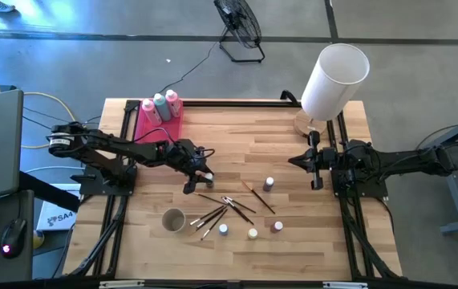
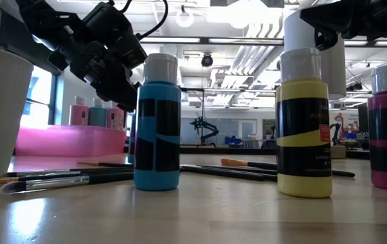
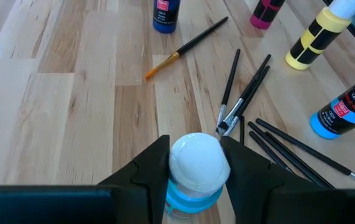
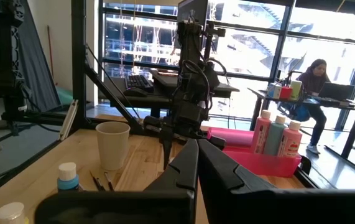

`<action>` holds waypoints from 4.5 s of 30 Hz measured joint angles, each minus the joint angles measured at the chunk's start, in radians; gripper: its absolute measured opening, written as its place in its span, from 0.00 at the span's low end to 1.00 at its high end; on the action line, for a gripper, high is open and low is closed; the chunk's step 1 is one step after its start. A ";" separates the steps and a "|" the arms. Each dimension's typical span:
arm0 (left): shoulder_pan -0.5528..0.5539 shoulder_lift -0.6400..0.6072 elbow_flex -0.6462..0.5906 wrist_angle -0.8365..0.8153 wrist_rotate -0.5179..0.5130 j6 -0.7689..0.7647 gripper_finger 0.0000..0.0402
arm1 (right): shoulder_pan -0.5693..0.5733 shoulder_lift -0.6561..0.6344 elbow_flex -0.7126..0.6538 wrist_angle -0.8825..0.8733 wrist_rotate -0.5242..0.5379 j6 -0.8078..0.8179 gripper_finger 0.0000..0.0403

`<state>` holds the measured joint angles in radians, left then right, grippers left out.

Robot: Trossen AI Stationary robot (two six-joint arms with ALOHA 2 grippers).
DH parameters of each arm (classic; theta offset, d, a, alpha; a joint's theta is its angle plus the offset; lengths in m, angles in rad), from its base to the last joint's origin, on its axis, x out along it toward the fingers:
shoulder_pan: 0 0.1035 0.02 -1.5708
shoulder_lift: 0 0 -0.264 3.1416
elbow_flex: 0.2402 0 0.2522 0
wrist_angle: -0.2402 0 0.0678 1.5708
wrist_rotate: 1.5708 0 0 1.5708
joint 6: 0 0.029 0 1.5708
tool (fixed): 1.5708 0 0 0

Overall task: Pick & Place Paint Supplies
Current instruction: Put the small light blue paint bottle into the pink bin

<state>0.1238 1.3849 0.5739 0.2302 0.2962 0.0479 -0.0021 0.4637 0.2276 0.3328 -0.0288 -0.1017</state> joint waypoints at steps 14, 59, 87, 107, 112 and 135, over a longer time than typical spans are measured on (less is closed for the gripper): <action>0.000 0.000 0.000 -0.001 -0.002 0.009 0.32 | 0.000 0.000 0.000 0.000 0.000 0.000 0.01; 0.061 -0.057 0.332 -0.481 -0.221 0.042 0.30 | 0.000 0.000 0.000 -0.001 -0.008 0.000 0.01; 0.503 -0.561 0.118 -0.570 -0.269 -0.030 0.30 | 0.000 0.000 0.000 -0.010 -0.025 0.002 0.01; 0.550 -0.900 -0.183 -0.630 -0.742 -0.332 0.30 | 0.000 0.000 0.000 -0.010 -0.023 0.003 0.01; 0.551 -0.900 -0.237 -0.629 -0.815 -0.399 0.30 | 0.000 0.000 0.000 -0.012 -0.023 0.003 0.01; 0.550 -0.896 -0.270 -0.630 -0.917 -0.539 0.30 | 0.000 0.000 0.000 -0.015 -0.023 0.003 0.01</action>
<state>0.6743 0.4885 0.3042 -0.4000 -0.6207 -0.4909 -0.0018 0.4640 0.2276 0.3176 -0.0517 -0.0982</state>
